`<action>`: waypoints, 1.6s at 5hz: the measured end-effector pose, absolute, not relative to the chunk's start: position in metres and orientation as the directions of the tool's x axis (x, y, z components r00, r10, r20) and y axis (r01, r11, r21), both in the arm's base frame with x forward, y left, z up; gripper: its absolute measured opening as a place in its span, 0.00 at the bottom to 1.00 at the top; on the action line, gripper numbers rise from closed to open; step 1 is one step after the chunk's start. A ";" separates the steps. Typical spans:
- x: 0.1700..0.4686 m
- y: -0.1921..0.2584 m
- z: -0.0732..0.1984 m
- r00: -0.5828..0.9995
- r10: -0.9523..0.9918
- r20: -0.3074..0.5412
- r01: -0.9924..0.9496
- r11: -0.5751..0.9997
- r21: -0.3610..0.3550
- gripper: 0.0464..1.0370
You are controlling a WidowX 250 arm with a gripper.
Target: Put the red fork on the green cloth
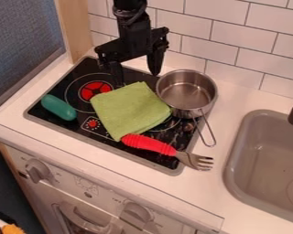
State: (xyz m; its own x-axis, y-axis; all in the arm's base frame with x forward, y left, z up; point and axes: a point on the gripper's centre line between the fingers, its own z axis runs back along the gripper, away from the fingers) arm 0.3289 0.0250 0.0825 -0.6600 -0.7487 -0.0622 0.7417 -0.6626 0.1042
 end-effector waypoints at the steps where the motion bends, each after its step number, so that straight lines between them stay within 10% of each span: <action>1: 0.326 0.025 0.072 -0.650 -0.759 -0.040 0.755 -0.651 0.085 0.96; 8: 0.277 -0.031 0.033 -0.138 -0.990 -0.020 0.987 -0.139 0.076 0.96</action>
State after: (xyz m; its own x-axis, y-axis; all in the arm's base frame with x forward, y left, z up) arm 0.2769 -0.0312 0.0330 -0.1377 -0.9903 -0.0197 0.9874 -0.1388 0.0765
